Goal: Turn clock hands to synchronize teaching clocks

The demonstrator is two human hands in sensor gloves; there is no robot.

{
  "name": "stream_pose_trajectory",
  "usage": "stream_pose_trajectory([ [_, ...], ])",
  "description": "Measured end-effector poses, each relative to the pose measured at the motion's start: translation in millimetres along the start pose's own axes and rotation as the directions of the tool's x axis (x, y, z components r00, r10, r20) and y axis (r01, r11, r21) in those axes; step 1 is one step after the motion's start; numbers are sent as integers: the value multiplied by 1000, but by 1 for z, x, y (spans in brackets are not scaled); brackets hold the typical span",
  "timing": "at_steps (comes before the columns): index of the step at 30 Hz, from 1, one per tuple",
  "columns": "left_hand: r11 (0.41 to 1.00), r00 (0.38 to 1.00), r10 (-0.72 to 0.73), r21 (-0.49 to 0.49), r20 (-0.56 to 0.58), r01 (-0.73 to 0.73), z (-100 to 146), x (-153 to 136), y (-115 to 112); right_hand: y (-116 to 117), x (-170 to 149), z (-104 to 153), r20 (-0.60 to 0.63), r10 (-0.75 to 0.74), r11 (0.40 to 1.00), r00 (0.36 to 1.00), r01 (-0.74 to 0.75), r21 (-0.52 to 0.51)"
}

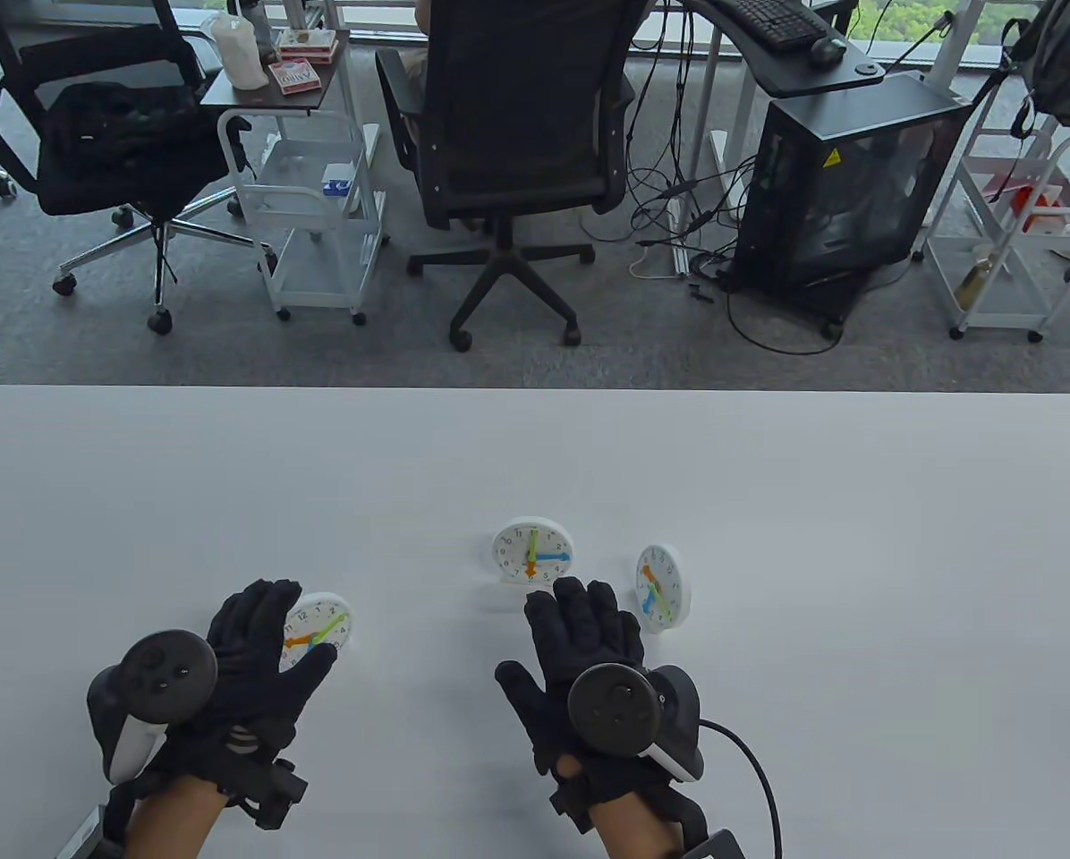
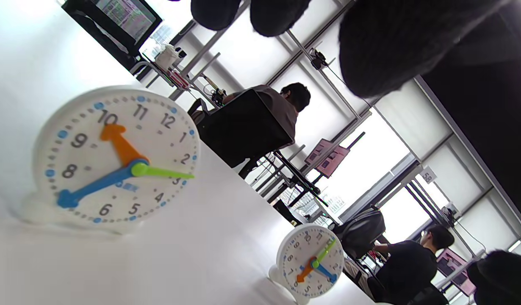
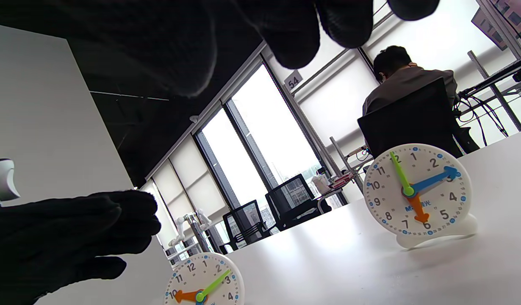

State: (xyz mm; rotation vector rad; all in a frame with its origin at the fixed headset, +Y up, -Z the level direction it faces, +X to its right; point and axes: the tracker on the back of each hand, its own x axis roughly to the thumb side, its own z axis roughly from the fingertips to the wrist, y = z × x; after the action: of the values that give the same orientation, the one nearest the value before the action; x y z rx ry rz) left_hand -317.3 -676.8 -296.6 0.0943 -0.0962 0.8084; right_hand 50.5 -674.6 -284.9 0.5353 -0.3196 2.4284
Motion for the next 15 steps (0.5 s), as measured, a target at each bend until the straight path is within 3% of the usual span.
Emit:
stream_pose_trajectory([
  [7,997,992,27,76,-123,-17,-7,-25,16,-6,2,2,13,-8,1000,1000,8,-26],
  [15,999,976,28,46,-216,-18,-17,-51,4,-7,-2,2,2,-25,999,1000,25,-34],
])
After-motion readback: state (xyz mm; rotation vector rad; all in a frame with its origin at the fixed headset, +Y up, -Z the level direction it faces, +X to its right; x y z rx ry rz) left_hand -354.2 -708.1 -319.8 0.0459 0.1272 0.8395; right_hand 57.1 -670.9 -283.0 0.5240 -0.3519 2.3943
